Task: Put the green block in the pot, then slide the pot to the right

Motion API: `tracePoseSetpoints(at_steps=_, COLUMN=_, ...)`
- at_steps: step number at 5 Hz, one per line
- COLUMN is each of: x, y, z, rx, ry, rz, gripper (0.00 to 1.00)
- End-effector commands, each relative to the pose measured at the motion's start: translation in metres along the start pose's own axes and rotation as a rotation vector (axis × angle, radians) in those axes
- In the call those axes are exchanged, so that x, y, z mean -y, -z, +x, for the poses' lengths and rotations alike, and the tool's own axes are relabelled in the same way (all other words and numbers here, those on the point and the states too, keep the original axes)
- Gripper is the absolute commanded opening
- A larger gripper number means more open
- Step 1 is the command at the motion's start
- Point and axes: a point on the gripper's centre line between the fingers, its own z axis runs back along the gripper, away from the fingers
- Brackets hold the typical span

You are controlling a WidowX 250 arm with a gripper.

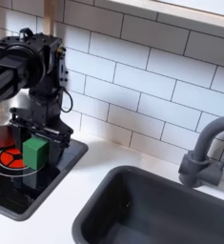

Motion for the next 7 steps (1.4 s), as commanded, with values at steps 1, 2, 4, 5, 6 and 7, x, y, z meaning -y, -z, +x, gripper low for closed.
tracePoseSetpoints(at_steps=1, x=-0.001, y=0.008, z=-0.004, rx=-0.019, ry=0.008, rz=-0.004, gripper=1.00)
tracePoseSetpoints(at_steps=2, x=0.001, y=0.006, z=-0.002, rx=-0.014, ry=0.018, rz=-0.004, gripper=1.00)
tracePoseSetpoints(at_steps=4, x=0.002, y=0.006, z=-0.004, rx=-0.009, ry=0.006, rz=-0.002, gripper=0.00)
tracePoseSetpoints(at_steps=5, x=0.004, y=0.000, z=-0.006, rx=0.012, ry=0.002, rz=-0.009, gripper=0.00)
tracePoseSetpoints(at_steps=6, x=0.006, y=-0.005, z=-0.009, rx=0.019, ry=0.017, rz=-0.015, gripper=0.00)
tracePoseSetpoints(at_steps=7, x=0.009, y=-0.009, z=-0.011, rx=0.023, ry=0.030, rz=-0.018, gripper=0.00)
